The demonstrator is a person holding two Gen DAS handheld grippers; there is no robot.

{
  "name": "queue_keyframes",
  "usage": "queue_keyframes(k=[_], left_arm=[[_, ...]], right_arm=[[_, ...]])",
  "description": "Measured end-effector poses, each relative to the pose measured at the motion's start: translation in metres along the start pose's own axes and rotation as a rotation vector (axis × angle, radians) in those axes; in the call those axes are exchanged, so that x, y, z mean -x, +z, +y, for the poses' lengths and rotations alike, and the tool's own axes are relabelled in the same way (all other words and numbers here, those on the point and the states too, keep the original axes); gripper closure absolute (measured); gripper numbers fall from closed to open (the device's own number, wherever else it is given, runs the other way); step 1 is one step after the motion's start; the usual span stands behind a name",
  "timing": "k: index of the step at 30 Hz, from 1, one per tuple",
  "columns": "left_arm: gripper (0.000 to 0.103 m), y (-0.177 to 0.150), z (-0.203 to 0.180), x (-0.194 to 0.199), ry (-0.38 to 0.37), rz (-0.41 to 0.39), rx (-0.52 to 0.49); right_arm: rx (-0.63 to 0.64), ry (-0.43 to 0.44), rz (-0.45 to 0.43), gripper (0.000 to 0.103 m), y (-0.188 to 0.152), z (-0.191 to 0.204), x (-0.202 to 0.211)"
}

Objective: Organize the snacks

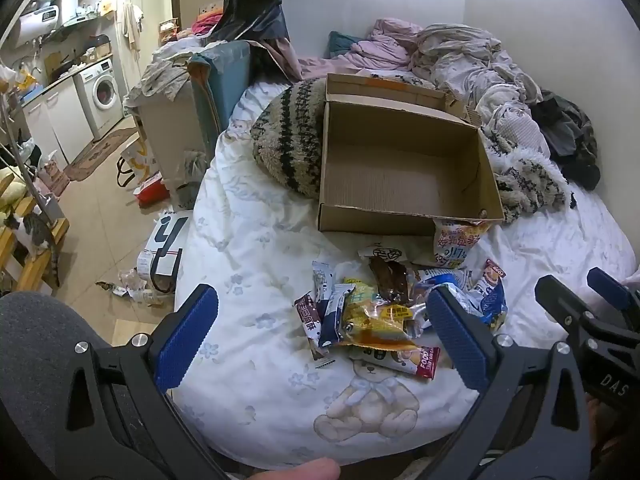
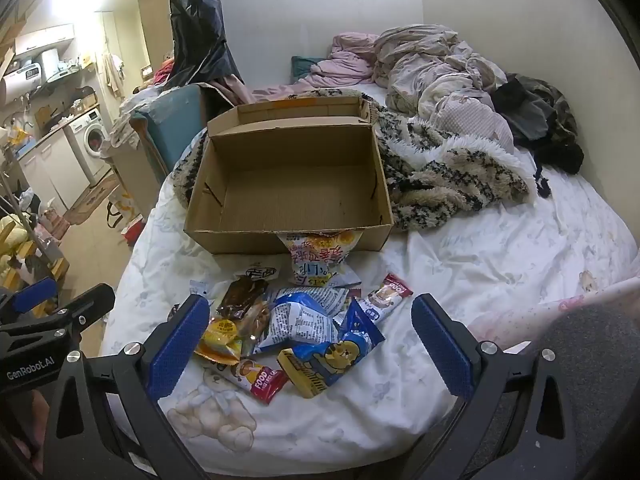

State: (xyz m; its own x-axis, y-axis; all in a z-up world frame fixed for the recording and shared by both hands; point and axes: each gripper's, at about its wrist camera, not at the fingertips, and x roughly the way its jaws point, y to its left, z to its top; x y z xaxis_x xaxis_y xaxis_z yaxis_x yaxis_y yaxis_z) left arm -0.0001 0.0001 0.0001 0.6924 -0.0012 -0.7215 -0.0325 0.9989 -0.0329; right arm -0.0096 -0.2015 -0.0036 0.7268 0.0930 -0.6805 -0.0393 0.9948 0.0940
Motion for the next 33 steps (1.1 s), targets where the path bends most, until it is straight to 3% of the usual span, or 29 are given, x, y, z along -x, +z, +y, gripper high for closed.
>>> queue_keyframes(k=[33], left_arm=[[0.0,0.0022,0.0032,-0.0006,-0.003,0.0,0.017]], right_arm=[[0.001,-0.003,-0.004,0.0,-0.0011,0.0024,-0.001]])
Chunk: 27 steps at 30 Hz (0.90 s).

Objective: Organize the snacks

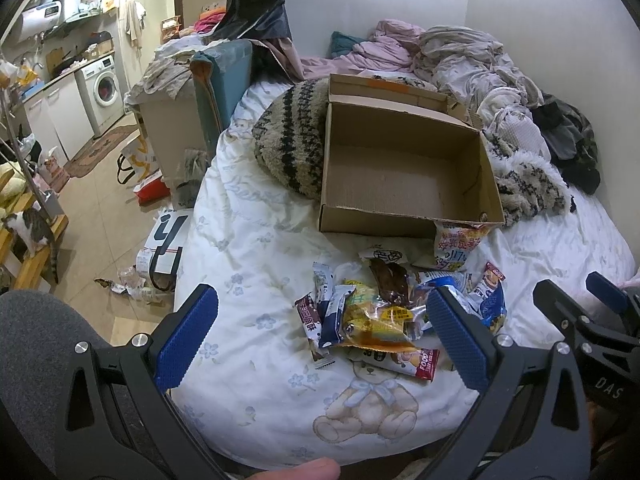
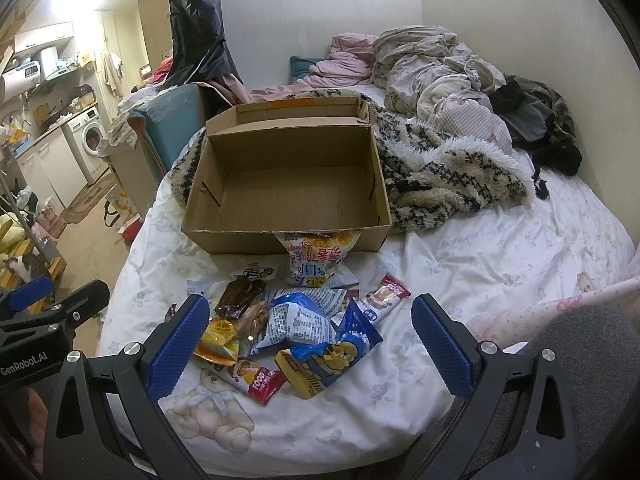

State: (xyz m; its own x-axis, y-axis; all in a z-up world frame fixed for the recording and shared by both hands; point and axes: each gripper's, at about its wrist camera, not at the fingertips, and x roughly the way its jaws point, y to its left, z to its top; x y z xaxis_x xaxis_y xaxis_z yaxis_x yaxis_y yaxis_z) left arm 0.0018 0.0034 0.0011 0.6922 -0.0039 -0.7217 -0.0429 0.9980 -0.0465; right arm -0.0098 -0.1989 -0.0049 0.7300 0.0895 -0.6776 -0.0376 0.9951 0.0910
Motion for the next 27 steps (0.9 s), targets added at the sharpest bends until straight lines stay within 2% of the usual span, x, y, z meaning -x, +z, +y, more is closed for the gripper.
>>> queue_keyframes(k=[27], left_arm=[[0.0,-0.0005,-0.0034,0.0035,-0.002,-0.012,-0.013]], right_arm=[[0.002,-0.004,-0.001,0.0,0.0009,-0.0004,-0.0011]])
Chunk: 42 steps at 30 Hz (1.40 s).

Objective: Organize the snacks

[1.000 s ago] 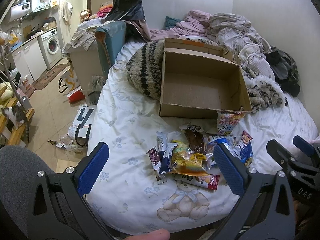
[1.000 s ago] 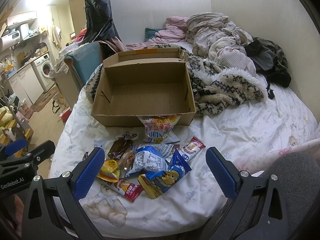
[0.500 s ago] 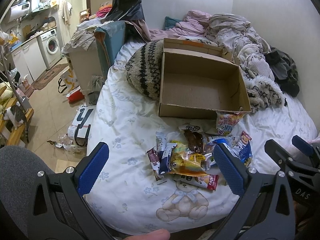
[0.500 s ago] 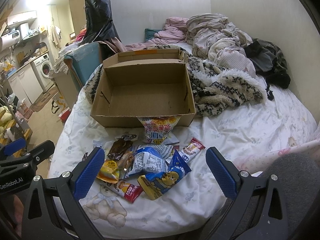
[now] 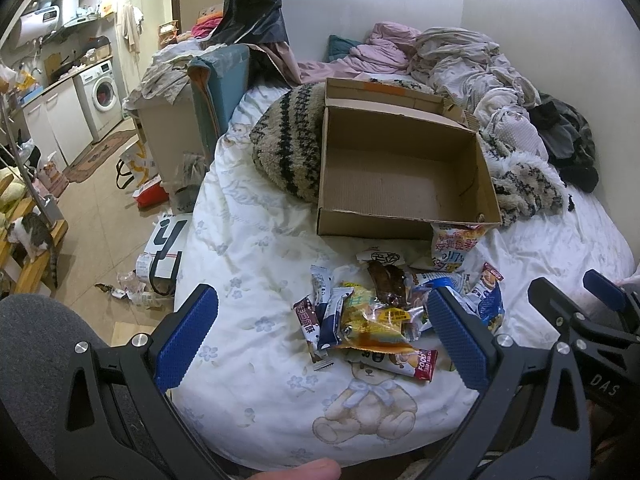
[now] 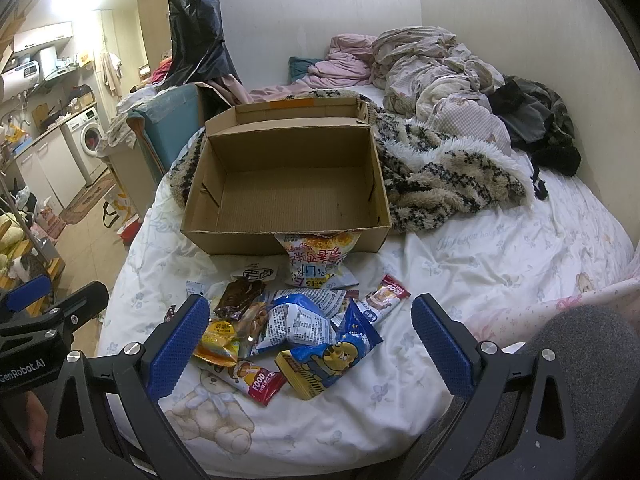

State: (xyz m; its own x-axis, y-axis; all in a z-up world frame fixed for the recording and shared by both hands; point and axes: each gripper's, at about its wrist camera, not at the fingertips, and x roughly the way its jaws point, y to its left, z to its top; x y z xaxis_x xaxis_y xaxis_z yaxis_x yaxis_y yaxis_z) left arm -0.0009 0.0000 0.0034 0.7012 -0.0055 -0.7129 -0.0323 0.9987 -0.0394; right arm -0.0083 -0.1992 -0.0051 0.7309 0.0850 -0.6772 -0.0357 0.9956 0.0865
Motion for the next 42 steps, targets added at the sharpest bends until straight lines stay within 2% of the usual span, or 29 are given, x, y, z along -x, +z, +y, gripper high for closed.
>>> queue_keyframes(k=[27,29,34,40,42], left_arm=[[0.0,0.001,0.003,0.001,0.01,0.007,-0.003],[0.0,0.001,0.006,-0.001,0.022,0.015,0.002],[0.0,0.001,0.008,-0.004,0.018,0.032,0.006],[0.0,-0.001,0.008,-0.008,0.024,0.046,0.006],[0.0,-0.001,0.009,-0.009,0.027,0.05,0.011]], right_arm=[[-0.006,0.015,0.021,0.0,0.005,-0.003,0.0],[-0.019,0.033,0.041,0.0,0.004,-0.005,-0.001],[-0.106,0.114,0.156,0.0,0.012,-0.017,-0.019],[-0.222,0.054,0.273,0.0,0.022,-0.047,-0.05],[-0.285,0.06,0.341,0.0,0.019,-0.06,-0.068]])
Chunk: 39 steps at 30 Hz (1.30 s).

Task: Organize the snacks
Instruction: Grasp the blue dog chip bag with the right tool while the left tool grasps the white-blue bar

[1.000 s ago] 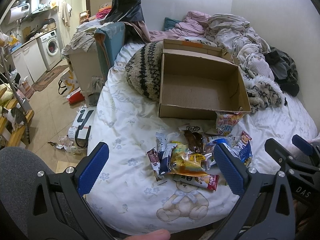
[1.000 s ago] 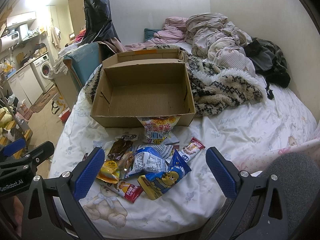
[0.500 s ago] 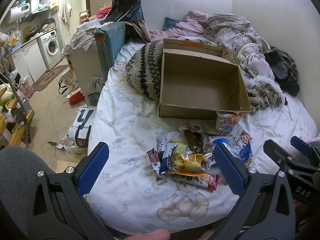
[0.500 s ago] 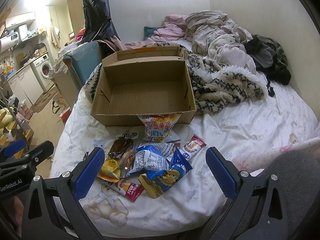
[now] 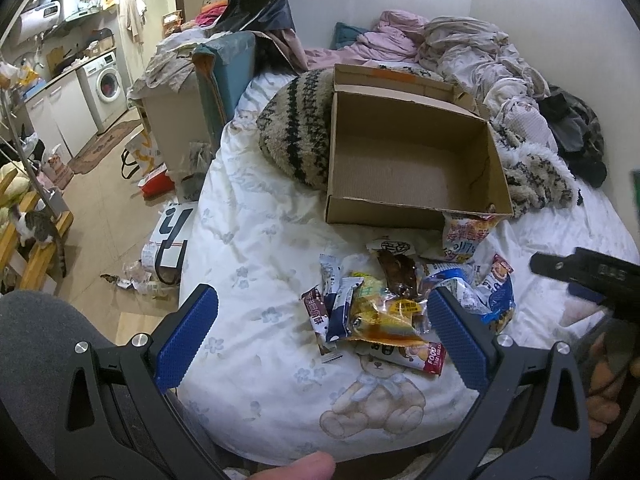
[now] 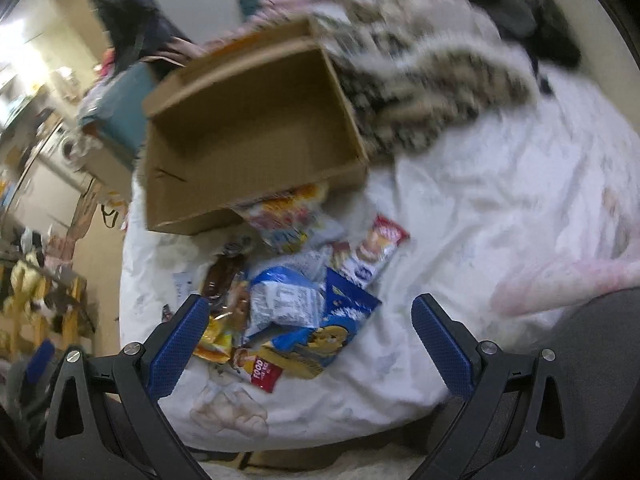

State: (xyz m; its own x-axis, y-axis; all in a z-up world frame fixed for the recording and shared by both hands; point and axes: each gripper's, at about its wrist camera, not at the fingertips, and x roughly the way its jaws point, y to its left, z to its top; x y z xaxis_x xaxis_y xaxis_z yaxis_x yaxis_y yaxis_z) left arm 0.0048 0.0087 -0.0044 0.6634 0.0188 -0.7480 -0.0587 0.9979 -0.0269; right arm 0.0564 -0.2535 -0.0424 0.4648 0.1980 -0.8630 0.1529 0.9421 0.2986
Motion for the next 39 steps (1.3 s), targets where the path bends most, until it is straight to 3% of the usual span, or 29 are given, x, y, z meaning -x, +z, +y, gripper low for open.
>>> queue_keyframes(k=[7,13,17,22,27,30,35,39], left_arm=[[0.0,0.003,0.0,-0.014,0.006,0.048,0.023],[0.0,0.004,0.002,-0.022,0.013,0.071,0.023],[0.0,0.003,0.006,-0.026,0.016,0.088,0.04],[0.0,0.002,0.007,-0.031,0.012,0.121,0.049],[0.0,0.0,0.005,-0.036,0.02,0.165,0.017],[0.0,-0.002,0.004,-0.048,0.023,0.228,0.012],[0.0,-0.001,0.003,-0.064,0.032,0.307,0.009],[0.0,0.003,0.003,-0.079,0.022,0.372,-0.002]], right_arm=[[-0.19,0.062,0.314,0.012,-0.007,-0.026,-0.072],[-0.235,0.064,0.382,0.036,-0.019,-0.027,-0.101],[-0.219,0.075,0.363,0.054,-0.02,-0.028,-0.095],[-0.208,0.085,0.335,0.066,-0.024,-0.039,-0.077],[-0.206,0.088,0.194,0.067,-0.021,-0.043,-0.034],[-0.092,0.141,0.084,0.067,-0.005,-0.022,-0.007],[0.066,0.23,0.035,0.067,0.018,0.008,0.007],[0.15,0.247,0.045,0.067,0.031,0.025,-0.004]])
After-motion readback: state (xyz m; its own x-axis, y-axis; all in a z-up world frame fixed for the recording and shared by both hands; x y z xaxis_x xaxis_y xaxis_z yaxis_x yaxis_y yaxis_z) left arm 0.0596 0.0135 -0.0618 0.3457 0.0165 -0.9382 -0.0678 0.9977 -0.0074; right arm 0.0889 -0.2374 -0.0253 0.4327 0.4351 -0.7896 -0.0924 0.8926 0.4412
